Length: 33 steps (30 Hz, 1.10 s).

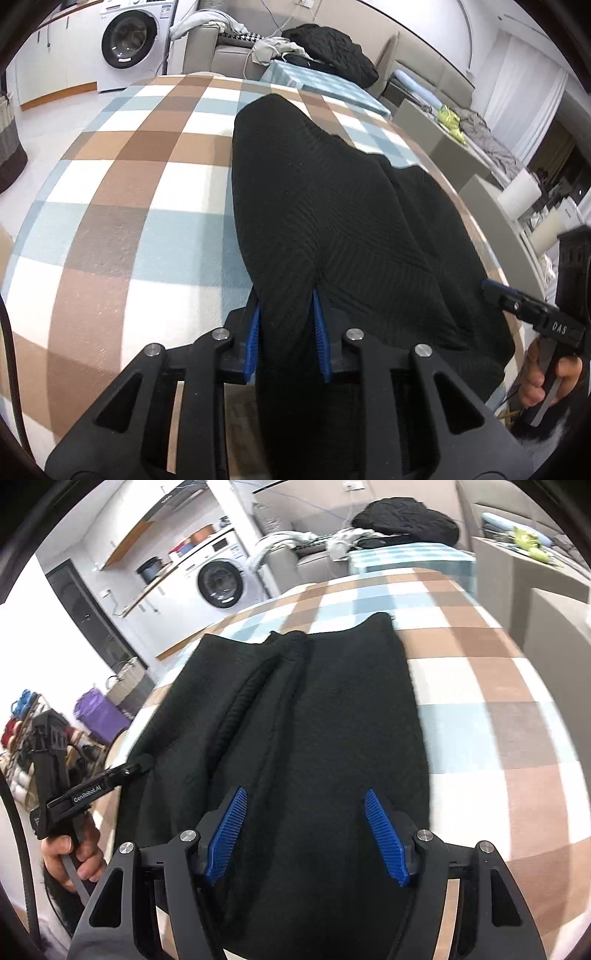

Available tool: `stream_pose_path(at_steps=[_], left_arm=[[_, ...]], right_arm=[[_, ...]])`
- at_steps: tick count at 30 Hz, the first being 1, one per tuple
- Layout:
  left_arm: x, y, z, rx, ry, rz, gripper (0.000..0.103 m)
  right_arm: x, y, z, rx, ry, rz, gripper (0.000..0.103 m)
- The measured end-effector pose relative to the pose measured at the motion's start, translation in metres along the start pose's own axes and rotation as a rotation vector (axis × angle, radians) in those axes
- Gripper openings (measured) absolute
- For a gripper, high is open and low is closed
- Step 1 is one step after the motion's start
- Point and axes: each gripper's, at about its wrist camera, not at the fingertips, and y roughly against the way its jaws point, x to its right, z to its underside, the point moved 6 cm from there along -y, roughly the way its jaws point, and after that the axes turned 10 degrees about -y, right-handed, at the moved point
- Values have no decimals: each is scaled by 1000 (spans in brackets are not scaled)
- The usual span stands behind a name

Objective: Fold small clothes

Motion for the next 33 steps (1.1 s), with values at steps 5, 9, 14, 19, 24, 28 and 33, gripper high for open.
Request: stream_pose_path(at_steps=[5,9,14,19,24,28,33], left_arm=[[2,18,3,47,-48,-44,59],[7,32,2,81,-63,-47,68],[9,42,2,93,-68,-45,69],[5,36,5,71,-51,-50,69],[9,35,6,67,-63,-49,69],[13,32,8,59,-68,-41,70],[18,33,9,55,-78,-35,70]], right_arm=[[-21,-19,7,-18,16,-81,48],[-22,-37,8,-47,0,-74,12],[-39,-9,-3,46,92,-53,5],[-19,-34,7,-80,88,103,9],[-33,-5,0,2,86,1,35],[-51,-8,13,-55,90,-125,43],[-65,-46,31,-148,83,-154,25]])
